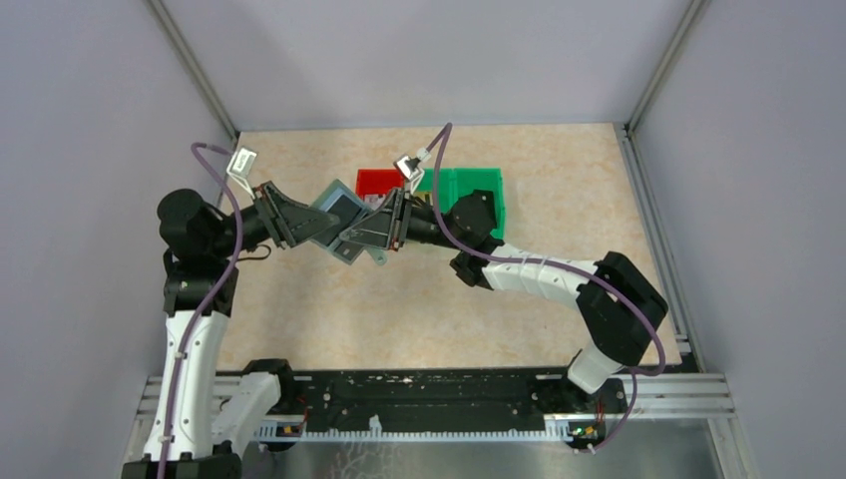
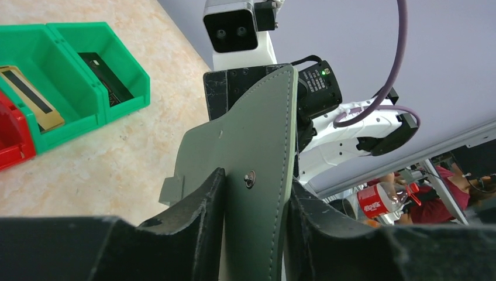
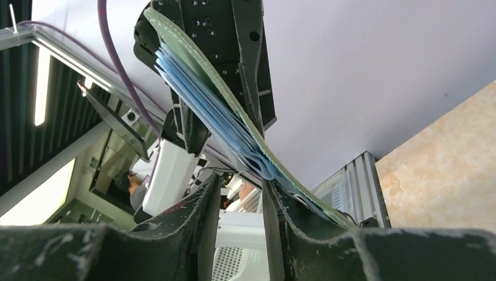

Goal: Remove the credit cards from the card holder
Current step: Remove the credit card from the card holder.

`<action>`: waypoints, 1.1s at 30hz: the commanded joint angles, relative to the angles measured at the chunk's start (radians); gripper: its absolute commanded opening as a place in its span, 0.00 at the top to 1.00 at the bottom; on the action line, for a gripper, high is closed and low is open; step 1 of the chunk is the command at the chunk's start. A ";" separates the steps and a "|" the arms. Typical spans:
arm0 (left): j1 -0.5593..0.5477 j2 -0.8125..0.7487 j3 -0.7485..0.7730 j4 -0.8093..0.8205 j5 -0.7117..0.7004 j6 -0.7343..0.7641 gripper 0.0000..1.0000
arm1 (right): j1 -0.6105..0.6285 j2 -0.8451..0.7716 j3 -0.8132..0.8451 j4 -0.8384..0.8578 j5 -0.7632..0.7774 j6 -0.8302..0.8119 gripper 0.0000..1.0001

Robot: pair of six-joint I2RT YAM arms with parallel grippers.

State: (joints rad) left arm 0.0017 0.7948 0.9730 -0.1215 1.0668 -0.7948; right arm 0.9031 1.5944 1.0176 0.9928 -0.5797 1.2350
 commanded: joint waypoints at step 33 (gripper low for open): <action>-0.008 -0.007 0.039 0.064 0.094 -0.070 0.72 | 0.001 -0.009 -0.024 0.245 0.091 0.094 1.00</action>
State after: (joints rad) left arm 0.0078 0.7898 0.9966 -0.0631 1.0740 -0.8330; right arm 0.9077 1.5990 1.0054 1.1069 -0.5735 1.3060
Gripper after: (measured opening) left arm 0.257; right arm 0.007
